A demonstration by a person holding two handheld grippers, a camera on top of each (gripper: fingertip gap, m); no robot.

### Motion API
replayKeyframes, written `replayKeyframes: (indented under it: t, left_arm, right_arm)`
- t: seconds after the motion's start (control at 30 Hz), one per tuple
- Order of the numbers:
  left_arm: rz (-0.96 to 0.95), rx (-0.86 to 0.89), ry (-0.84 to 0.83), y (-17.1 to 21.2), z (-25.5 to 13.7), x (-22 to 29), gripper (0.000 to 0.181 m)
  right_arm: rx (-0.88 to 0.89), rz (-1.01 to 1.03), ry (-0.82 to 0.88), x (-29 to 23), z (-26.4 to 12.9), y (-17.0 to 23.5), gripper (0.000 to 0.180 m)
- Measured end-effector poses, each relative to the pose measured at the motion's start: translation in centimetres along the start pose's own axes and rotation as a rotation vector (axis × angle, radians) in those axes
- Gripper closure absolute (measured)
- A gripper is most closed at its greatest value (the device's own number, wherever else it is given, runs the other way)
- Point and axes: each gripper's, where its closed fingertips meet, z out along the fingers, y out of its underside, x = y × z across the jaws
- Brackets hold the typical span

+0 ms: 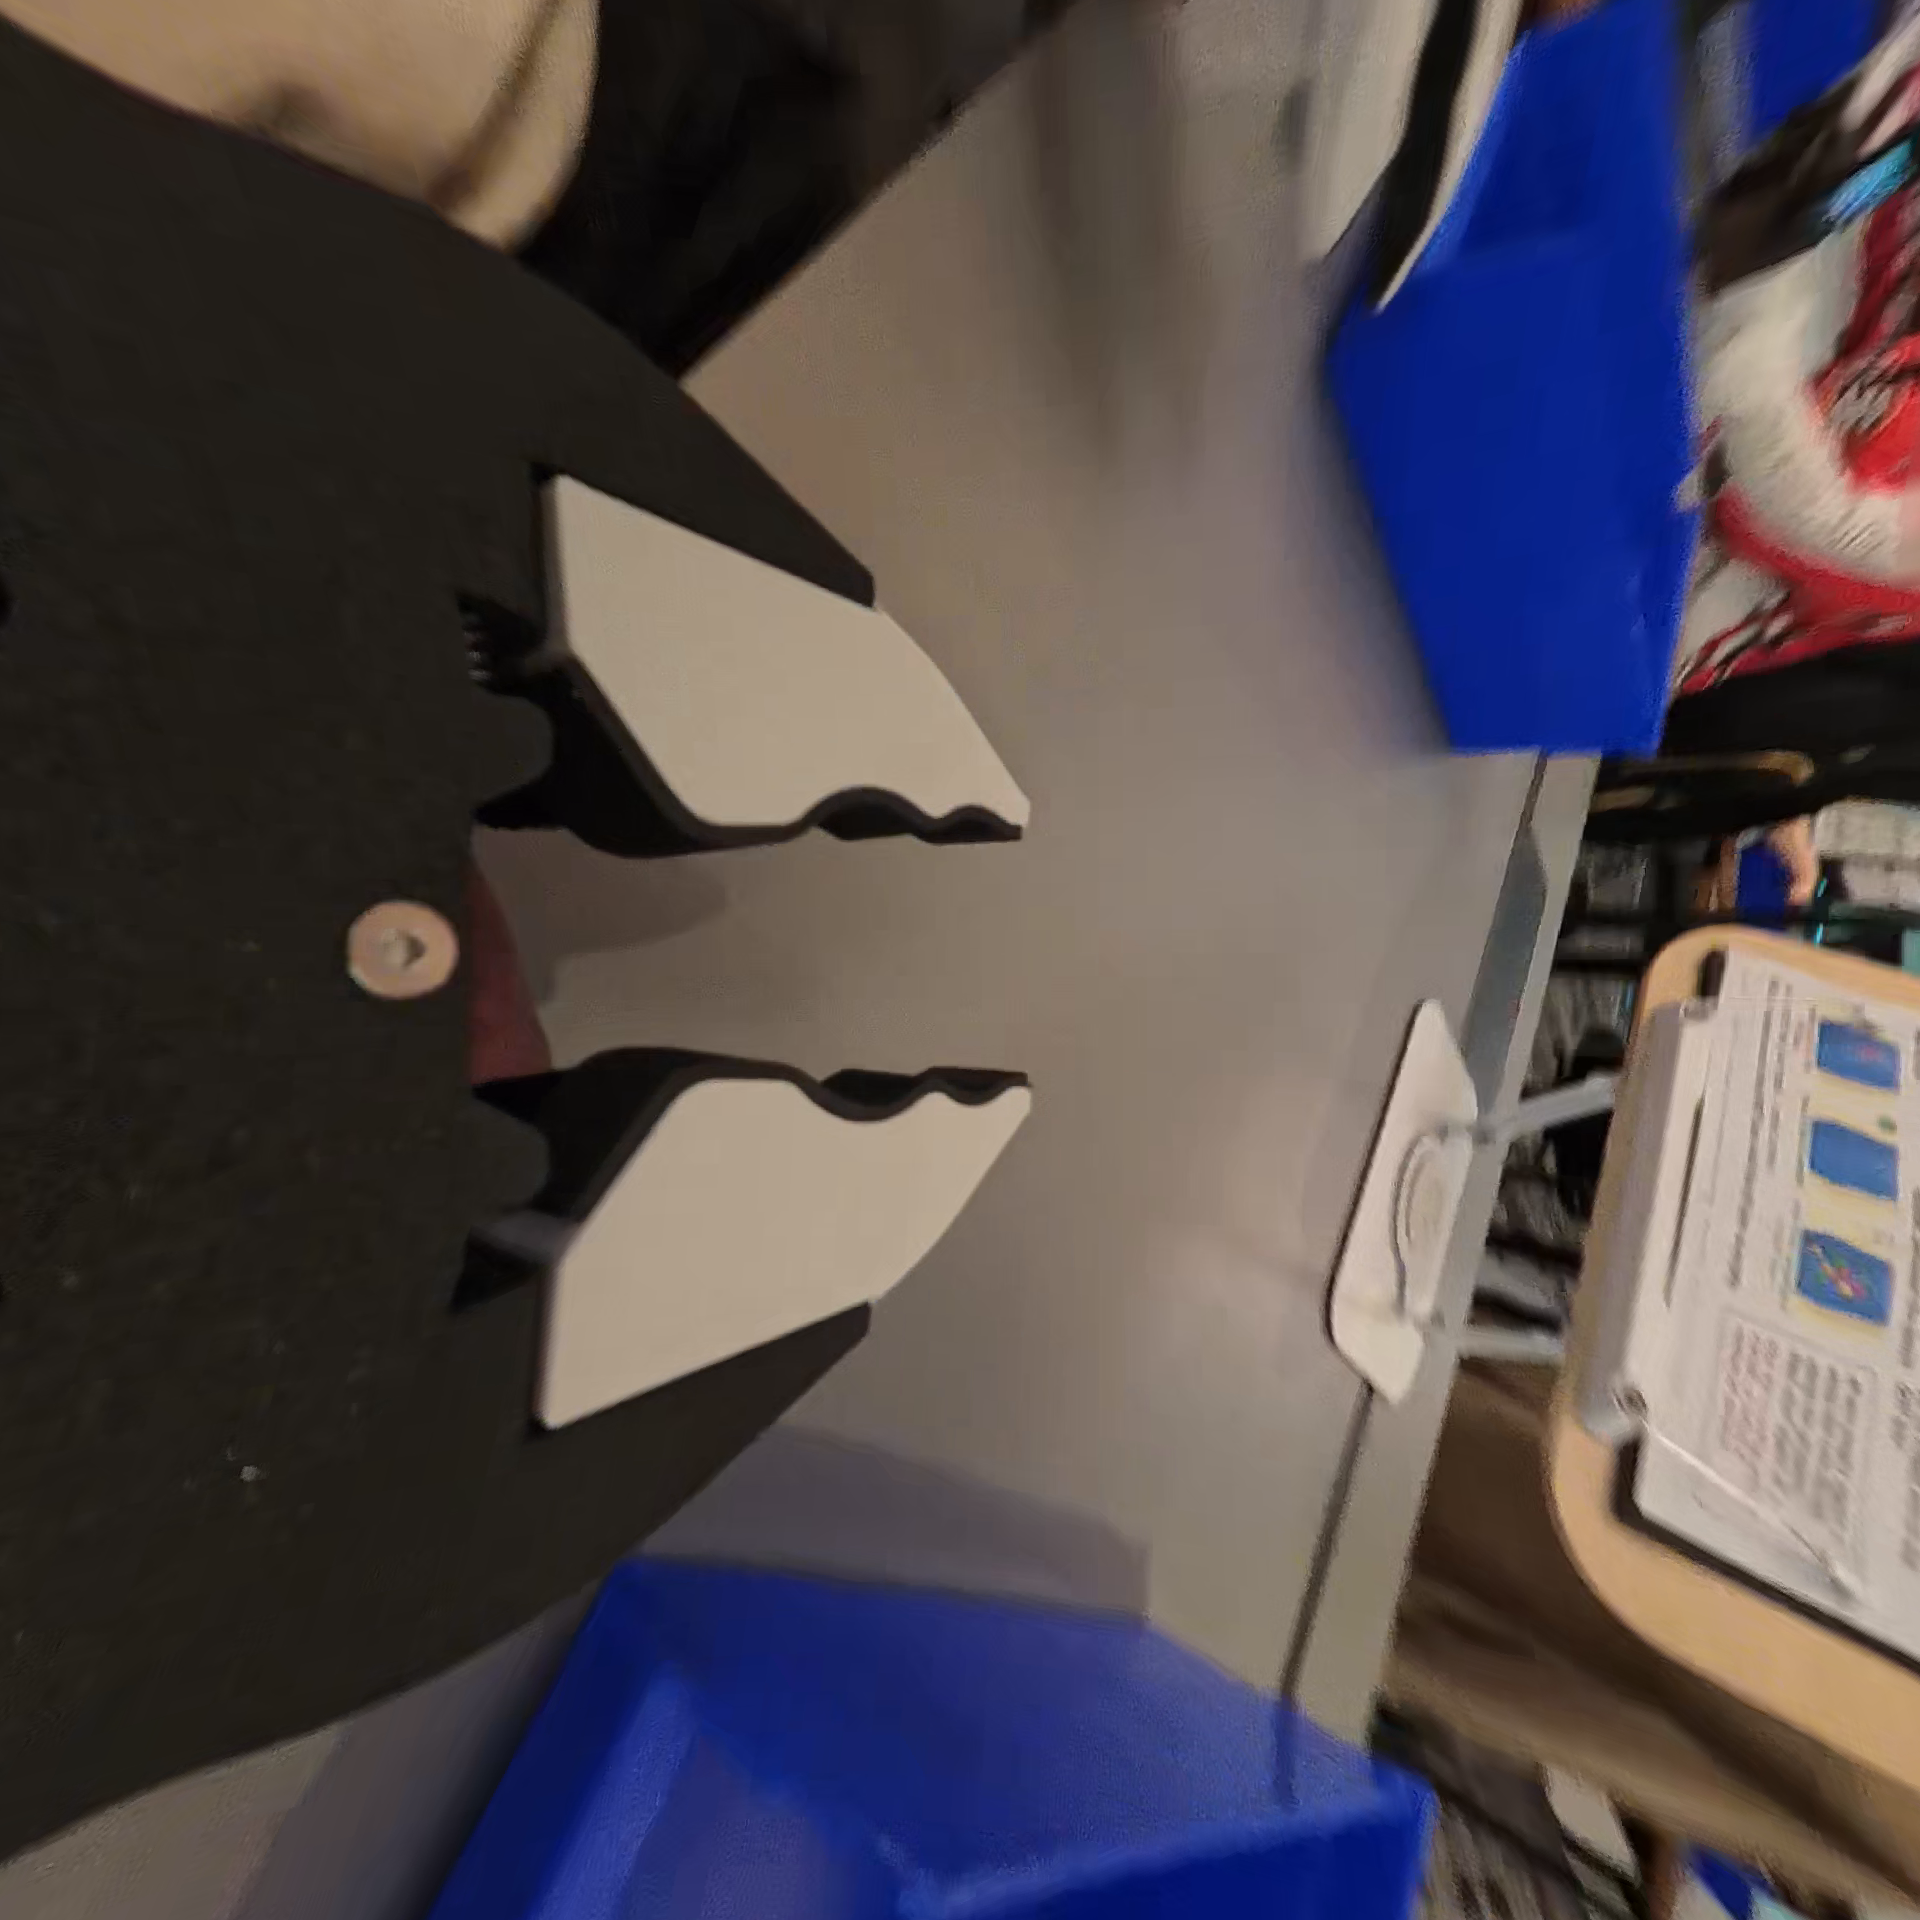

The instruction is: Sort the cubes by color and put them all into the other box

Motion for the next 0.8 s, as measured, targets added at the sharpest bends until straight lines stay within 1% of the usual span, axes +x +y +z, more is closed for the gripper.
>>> replayKeyframes:
  t: [0.03,0.13,0.23,0.3,0.37,0.4,0.5,0.6,0.7,0.8]
  left_arm:
    - [-0.019,0.003,-0.005,-0.1,-0.1,-0.4,0.138]
    - [-0.050,-0.015,-0.012,0.3,-0.1,-1.2,0.137]
    - [-0.057,-0.033,-0.009,0.4,-0.1,-1.4,0.136]
    - [-0.016,-0.055,-0.002,0.2,-0.6,-1.5,0.135]
    - [0.095,-0.111,0.000,-0.6,-1.9,-2.3,0.134]
    - [0.134,-0.125,-0.023,-1.6,-2.9,-3.5,0.135]
    - [0.177,-0.194,-0.074,-4.9,-5.1,-8.5,0.138]
    - [0.252,-0.369,-0.184,-6.2,-4.7,-16.1,0.136]
    - [0.231,-0.606,-0.241,-4.1,-1.4,-23.4,0.132]
    - [0.157,-0.773,-0.219,-1.1,2.3,-27.5,0.133]
  right_arm:
    - [0.006,-0.036,0.036,0.0,-0.1,-0.1,0.141]
    - [-0.014,-0.015,-0.011,-1.2,0.2,0.1,0.142]
    - [-0.029,-0.016,-0.016,-1.2,0.4,0.6,0.142]
    - [-0.023,-0.002,-0.028,-1.3,0.3,0.5,0.142]
    - [-0.014,0.018,-0.043,-1.3,0.1,0.3,0.143]
    - [-0.017,0.029,-0.052,-1.3,0.1,0.3,0.143]
    - [-0.025,0.059,-0.074,-1.3,0.2,0.5,0.143]
    - [-0.020,0.098,-0.114,-1.4,0.3,0.2,0.144]
    - [-0.012,0.121,-0.131,-1.3,0.2,-0.1,0.144]
    - [-0.012,0.120,-0.122,-1.1,0.1,-0.2,0.144]
